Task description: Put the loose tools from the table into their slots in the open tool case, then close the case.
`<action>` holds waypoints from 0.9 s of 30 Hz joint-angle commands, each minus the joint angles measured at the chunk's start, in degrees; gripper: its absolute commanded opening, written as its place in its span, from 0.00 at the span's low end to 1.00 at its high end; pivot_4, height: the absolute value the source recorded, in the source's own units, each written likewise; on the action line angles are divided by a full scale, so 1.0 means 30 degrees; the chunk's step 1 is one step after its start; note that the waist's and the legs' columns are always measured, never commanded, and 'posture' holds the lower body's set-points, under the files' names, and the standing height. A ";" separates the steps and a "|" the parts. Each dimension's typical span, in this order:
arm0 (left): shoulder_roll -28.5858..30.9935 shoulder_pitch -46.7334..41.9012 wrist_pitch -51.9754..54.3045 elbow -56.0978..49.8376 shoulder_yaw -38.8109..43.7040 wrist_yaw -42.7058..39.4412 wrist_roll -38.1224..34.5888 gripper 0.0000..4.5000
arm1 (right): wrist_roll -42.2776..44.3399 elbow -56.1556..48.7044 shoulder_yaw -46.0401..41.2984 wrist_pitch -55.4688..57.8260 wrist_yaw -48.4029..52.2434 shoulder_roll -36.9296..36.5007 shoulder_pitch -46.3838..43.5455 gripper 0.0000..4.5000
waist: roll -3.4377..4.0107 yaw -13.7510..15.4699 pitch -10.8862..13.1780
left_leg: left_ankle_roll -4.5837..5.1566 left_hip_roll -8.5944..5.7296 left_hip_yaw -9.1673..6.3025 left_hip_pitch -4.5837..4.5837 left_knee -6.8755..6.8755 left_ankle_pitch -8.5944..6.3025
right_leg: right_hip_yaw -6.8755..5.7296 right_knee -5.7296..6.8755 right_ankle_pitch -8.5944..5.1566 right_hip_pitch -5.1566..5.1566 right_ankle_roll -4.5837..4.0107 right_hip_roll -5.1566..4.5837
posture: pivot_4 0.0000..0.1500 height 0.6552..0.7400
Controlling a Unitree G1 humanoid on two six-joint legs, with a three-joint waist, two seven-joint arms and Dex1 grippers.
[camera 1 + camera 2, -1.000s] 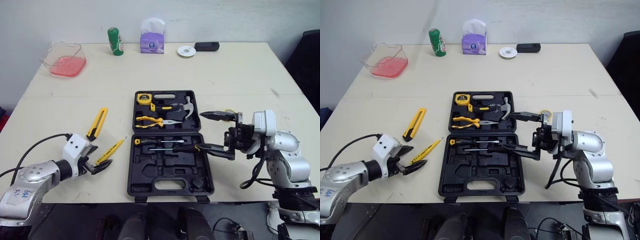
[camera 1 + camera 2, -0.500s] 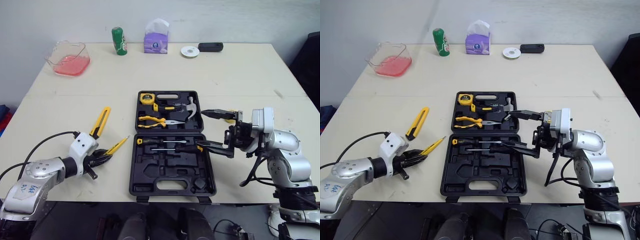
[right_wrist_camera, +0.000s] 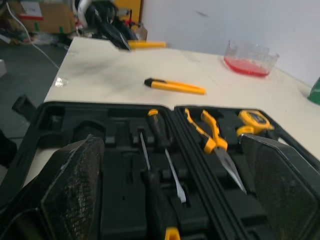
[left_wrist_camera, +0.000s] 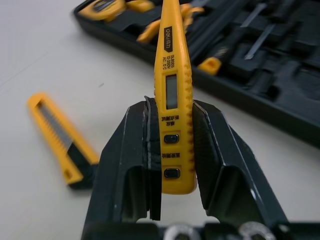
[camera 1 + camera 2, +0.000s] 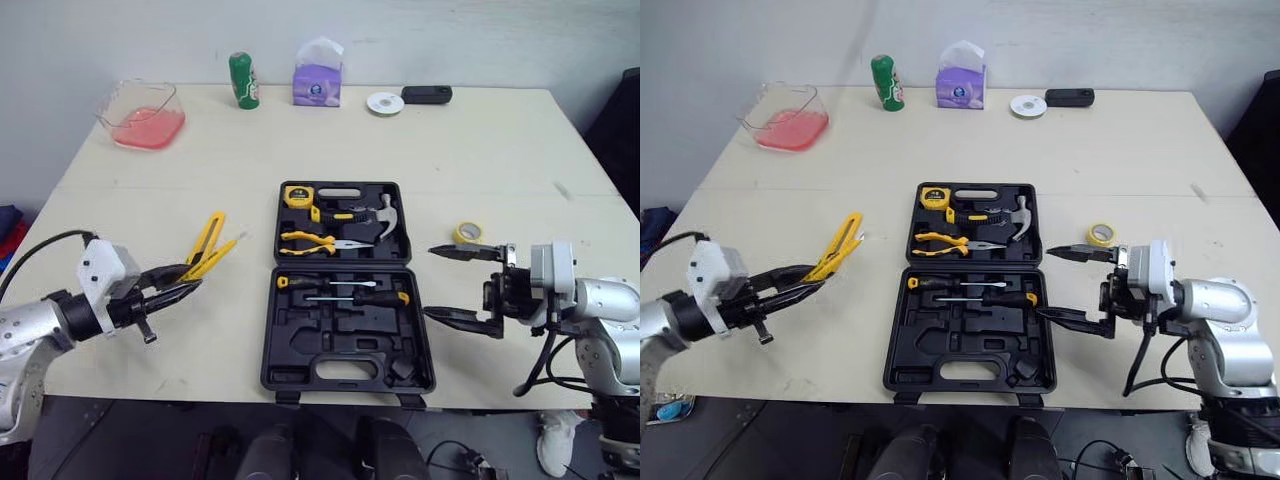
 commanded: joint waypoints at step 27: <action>-0.1088 -1.1330 0.4545 0.0048 -1.4596 -0.2228 0.7092 0.12 | -0.0235 -0.0938 -0.1047 -0.1551 -0.0839 -0.0198 0.2424 1.00 | -0.0009 0.0144 0.0009 | 0.0020 0.0027 0.0062 -0.0009 0.0048 0.0028 | -0.0009 0.0024 0.0019 -0.0006 0.0034 0.0258 | 1.00 1.00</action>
